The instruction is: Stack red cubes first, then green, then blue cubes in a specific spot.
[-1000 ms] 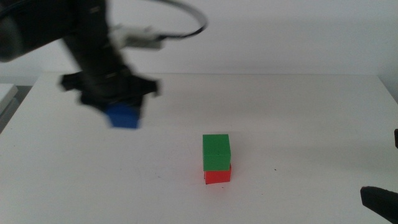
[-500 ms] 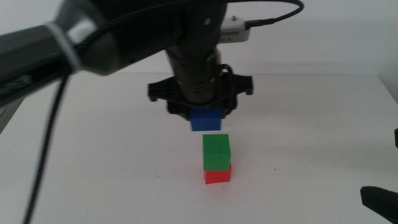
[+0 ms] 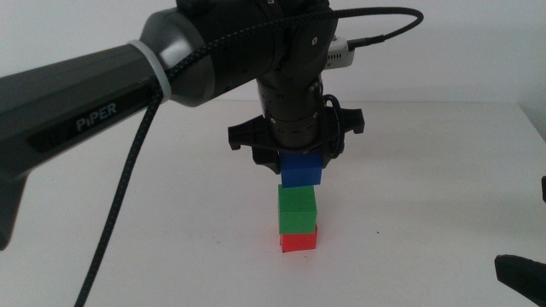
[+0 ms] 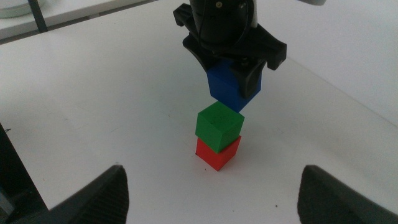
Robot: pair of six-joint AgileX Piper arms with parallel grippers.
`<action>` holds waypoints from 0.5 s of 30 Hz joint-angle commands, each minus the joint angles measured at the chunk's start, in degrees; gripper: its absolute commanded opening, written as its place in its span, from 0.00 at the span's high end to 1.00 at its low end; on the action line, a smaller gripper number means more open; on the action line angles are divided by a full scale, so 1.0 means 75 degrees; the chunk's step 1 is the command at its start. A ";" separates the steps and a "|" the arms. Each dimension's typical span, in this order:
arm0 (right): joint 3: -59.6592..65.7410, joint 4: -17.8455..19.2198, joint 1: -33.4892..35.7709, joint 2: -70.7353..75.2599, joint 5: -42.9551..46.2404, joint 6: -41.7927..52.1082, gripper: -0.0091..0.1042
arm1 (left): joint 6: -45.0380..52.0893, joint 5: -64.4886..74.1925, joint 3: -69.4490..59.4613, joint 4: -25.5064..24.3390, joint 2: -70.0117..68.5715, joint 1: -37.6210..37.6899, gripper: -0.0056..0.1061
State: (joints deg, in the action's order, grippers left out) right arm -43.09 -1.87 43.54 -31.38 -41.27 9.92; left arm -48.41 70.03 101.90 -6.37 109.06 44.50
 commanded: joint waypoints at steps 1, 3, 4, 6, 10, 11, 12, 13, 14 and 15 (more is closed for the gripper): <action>0.0022 0.0015 -0.0029 0.0037 0.0081 0.0020 0.16 | -0.0127 -0.0009 0.0009 0.0132 -0.0030 0.0010 0.83; 0.0022 0.0015 -0.0029 0.0037 0.0081 0.0020 0.16 | -0.0145 -0.0009 -0.0041 0.0132 -0.0030 0.0010 0.83; 0.0022 0.0015 -0.0029 0.0037 0.0081 0.0020 0.16 | -0.0165 -0.0009 -0.0122 0.0115 -0.0030 0.0010 0.83; 0.0022 0.0015 -0.0029 0.0037 0.0081 0.0020 0.16 | -0.0178 -0.0009 -0.0252 0.0170 -0.0030 0.0010 0.83; 0.0022 0.0015 -0.0029 0.0037 0.0081 0.0020 0.16 | -0.0178 -0.0009 -0.0403 0.0316 -0.0030 0.0010 0.83; 0.0022 0.0015 -0.0029 0.0037 0.0081 0.0020 0.16 | -0.0178 -0.0009 -0.0433 0.0338 -0.0030 0.0010 0.83; 0.0022 0.0015 -0.0029 0.0037 0.0081 0.0020 0.16 | -0.0178 -0.0009 -0.0448 0.0354 -0.0030 0.0010 0.83; 0.0022 0.0015 -0.0029 0.0037 0.0081 0.0020 0.16 | -0.0178 -0.0009 -0.0447 0.0376 -0.0030 0.0010 0.83; 0.0022 0.0015 -0.0029 0.0037 0.0081 0.0020 0.16 | -0.0178 -0.0009 -0.0447 0.0376 -0.0030 0.0010 0.83; 0.0022 0.0015 -0.0029 0.0037 0.0081 0.0020 0.16 | -0.0178 -0.0009 -0.0447 0.0376 -0.0030 0.0010 0.83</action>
State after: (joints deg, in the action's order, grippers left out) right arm -43.09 -1.87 43.54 -31.38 -41.27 9.92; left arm -49.23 70.18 98.61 -3.86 109.28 44.50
